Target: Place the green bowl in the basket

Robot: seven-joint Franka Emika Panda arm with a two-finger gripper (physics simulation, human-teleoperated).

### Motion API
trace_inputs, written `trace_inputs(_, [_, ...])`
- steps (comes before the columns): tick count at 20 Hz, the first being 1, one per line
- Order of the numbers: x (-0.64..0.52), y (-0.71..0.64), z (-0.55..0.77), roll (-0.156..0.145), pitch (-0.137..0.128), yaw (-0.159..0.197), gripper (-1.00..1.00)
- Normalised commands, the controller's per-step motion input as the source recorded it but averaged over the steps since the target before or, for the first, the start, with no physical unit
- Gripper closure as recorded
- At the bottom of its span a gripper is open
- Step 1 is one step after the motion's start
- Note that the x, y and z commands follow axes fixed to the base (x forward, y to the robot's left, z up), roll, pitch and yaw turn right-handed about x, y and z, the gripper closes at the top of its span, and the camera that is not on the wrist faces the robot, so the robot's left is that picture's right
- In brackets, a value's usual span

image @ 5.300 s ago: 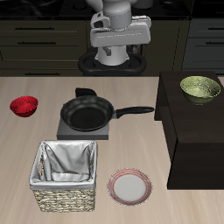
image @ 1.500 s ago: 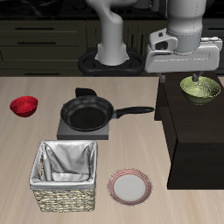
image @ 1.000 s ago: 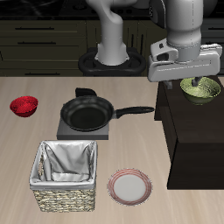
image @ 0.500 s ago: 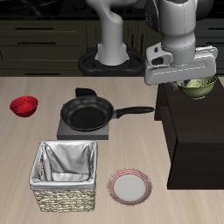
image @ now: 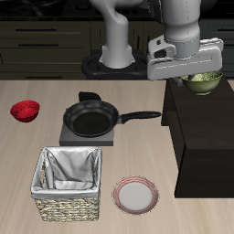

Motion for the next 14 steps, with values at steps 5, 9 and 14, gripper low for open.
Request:
trace_inputs(5, [-0.17,-0.31,0.26,-0.019,-0.037,0.006,1.00])
trace_inputs(9, [-0.19,-0.33,0.30,-0.016,-0.057,-0.027,1.00])
trace_inputs(14, [-0.16,-0.16,0.14,-0.012,-0.028,0.017,1.00])
